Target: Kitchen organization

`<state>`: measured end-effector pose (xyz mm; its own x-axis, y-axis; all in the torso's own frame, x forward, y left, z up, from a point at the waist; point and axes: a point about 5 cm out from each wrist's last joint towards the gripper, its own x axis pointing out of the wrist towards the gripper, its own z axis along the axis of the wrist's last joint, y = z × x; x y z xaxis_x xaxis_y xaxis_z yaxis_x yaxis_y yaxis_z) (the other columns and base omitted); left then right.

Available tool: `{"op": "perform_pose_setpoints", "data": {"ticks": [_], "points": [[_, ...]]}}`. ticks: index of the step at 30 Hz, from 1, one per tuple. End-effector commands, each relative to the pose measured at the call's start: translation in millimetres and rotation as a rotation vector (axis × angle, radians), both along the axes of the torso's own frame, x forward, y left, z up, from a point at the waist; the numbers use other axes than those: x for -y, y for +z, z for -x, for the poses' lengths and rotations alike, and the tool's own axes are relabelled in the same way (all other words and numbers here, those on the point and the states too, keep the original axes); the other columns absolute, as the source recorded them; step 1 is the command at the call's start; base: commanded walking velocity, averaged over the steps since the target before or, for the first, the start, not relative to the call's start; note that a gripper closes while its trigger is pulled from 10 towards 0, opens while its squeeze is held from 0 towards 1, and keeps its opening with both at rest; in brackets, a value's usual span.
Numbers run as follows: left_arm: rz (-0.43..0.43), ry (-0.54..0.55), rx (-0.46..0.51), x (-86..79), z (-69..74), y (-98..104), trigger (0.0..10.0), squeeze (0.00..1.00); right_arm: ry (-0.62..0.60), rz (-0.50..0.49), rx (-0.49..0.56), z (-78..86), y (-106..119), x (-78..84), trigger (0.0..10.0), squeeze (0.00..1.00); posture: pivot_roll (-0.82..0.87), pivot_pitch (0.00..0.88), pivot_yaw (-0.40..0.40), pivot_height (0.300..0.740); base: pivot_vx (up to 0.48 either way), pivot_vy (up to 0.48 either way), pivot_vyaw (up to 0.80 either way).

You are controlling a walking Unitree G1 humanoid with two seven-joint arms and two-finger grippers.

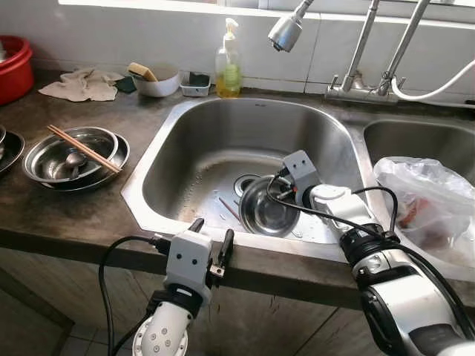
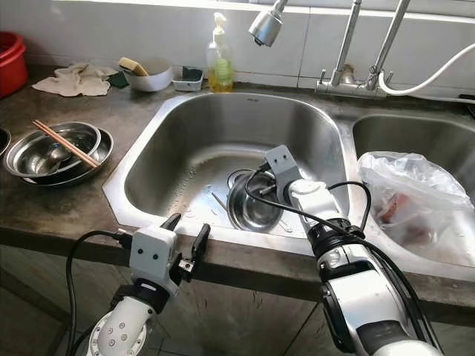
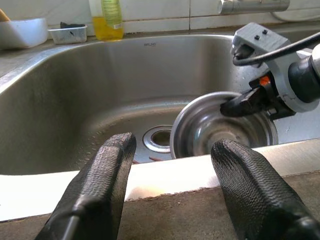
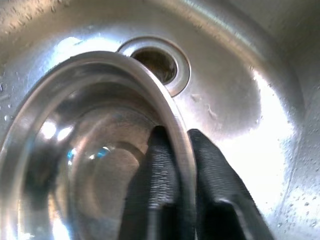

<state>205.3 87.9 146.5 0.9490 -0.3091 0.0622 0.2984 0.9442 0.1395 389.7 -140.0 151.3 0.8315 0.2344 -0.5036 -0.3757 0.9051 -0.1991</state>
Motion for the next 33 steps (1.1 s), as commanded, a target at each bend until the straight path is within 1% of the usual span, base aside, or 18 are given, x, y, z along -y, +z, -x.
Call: {"op": "perform_pose_setpoints", "data": {"ticks": [1, 4, 11, 12, 13, 14, 18, 19, 21, 22, 23, 24, 26, 27, 30, 31, 32, 33], "points": [[-0.003, -0.013, -0.009, 1.9, 2.9, 0, 10.0, 0.00, 0.010, 0.005, 0.024, -1.9, 4, 0.7, 10.0, 1.00, 0.18, 0.145, -0.048, 0.740, 0.000, 0.000, 0.00], [-0.001, 0.010, -0.010, -0.6, 2.6, 0, 10.0, 0.00, 0.008, 0.001, 0.020, -1.5, 4, 1.8, 10.0, 1.00, 0.18, 0.137, -0.045, 0.740, 0.000, 0.000, 0.00], [-0.007, 0.007, -0.005, -1.6, -0.2, -1, 10.0, 0.00, 0.006, 0.010, 0.051, -1.3, 6, 3.5, 10.0, 1.00, 0.18, 0.116, -0.050, 0.740, 0.000, 0.000, 0.00], [-0.010, 0.005, -0.004, -1.6, -0.7, -1, 10.0, 0.00, -0.003, 0.006, 0.065, -1.4, 8, 4.1, 10.0, 0.93, 0.18, 0.115, -0.049, 0.740, 0.000, 0.000, 0.00], [-0.010, 0.004, -0.004, -1.6, -0.9, -1, 10.0, 0.00, -0.005, 0.008, 0.069, -1.3, 8, 4.4, 10.0, 0.93, 0.18, 0.115, -0.049, 0.740, 0.000, 0.000, 0.00], [-0.010, 0.003, -0.003, -1.6, -1.3, -1, 10.0, 0.00, -0.006, 0.007, 0.077, -1.4, 9, 4.7, 10.0, 0.00, 0.18, 0.114, -0.046, 0.740, 0.000, 0.000, 0.00], [-0.013, 0.003, -0.002, -1.3, -3.0, -2, 10.0, 0.00, -0.017, -0.020, 0.155, -1.8, 20, 5.5, 10.0, 0.00, 0.18, 0.110, -0.044, 0.740, 0.000, 0.000, 0.00], [-0.014, 0.004, 0.000, -1.2, -4.5, -2, 10.0, 0.00, -0.029, -0.083, 0.233, 0.5, 33, 5.6, 10.0, 0.00, 0.17, 0.108, -0.041, 0.740, 0.000, 0.000, 0.00], [-0.014, 0.004, 0.001, -1.1, -5.6, -2, 10.0, 0.00, -0.045, -0.111, 0.287, 2.7, 40, 7.4, 10.0, 0.00, 0.17, 0.108, -0.041, 0.740, 0.000, 0.000, 0.00], [-0.015, 0.006, 0.003, -1.1, -6.7, -2, 10.0, 0.00, -0.011, -0.129, 0.342, 7.6, 48, 4.9, 10.0, 0.00, 0.17, 0.108, -0.038, 0.740, 0.000, 0.000, 0.00], [-0.015, 0.006, 0.003, -1.1, -6.7, -2, 10.0, 0.00, -0.011, -0.129, 0.342, 7.6, 48, 4.9, 10.0, 0.00, 0.17, 0.108, -0.038, 0.740, 0.000, 0.000, 0.00], [-0.013, 0.007, 0.006, -1.0, -7.7, -2, 10.0, 0.00, -0.008, -0.169, 0.404, 13.9, 56, 3.8, 10.0, 0.00, 0.17, 0.106, -0.037, 0.740, 0.000, 0.000, 0.00], [-0.014, 0.008, 0.010, -1.2, -9.4, -1, 10.0, 0.00, -0.011, -0.174, 0.516, 27.5, 69, 4.0, 10.0, 0.00, 0.16, 0.104, -0.034, 0.740, 0.000, 0.000, 0.00], [-0.014, 0.008, 0.010, -1.2, -9.4, -1, 10.0, 0.00, -0.011, -0.174, 0.516, 27.5, 69, 4.0, 10.0, 0.00, 0.16, 0.104, -0.034, 0.740, 0.000, 0.000, 0.00], [-0.016, 0.013, 0.015, -2.0, -10.8, 0, 10.0, 0.00, -0.007, -0.223, 0.585, 43.3, 78, 1.4, 10.0, 0.00, 0.16, 0.101, -0.031, 0.740, 0.000, 0.000, 0.00], [-0.018, 0.015, 0.017, -2.5, -11.3, -1, 10.0, 0.00, 0.001, -0.263, 0.634, 56.1, 83, -0.6, 10.0, 0.00, 0.15, 0.096, -0.033, 0.740, 0.000, 0.000, 0.00], [-0.020, 0.019, 0.019, -3.0, -12.0, -1, 10.0, 0.00, -0.009, -0.288, 0.673, 65.1, 87, -0.4, 10.0, 0.00, 0.15, 0.095, -0.034, 0.740, 0.000, 0.000, 0.00], [-0.019, 0.020, 0.021, -3.4, -12.3, 0, 10.0, 0.00, -0.022, -0.292, 0.690, 69.3, 88, 0.6, 10.0, 0.00, 0.15, 0.095, -0.034, 0.740, 0.000, 0.000, 0.00]]}}
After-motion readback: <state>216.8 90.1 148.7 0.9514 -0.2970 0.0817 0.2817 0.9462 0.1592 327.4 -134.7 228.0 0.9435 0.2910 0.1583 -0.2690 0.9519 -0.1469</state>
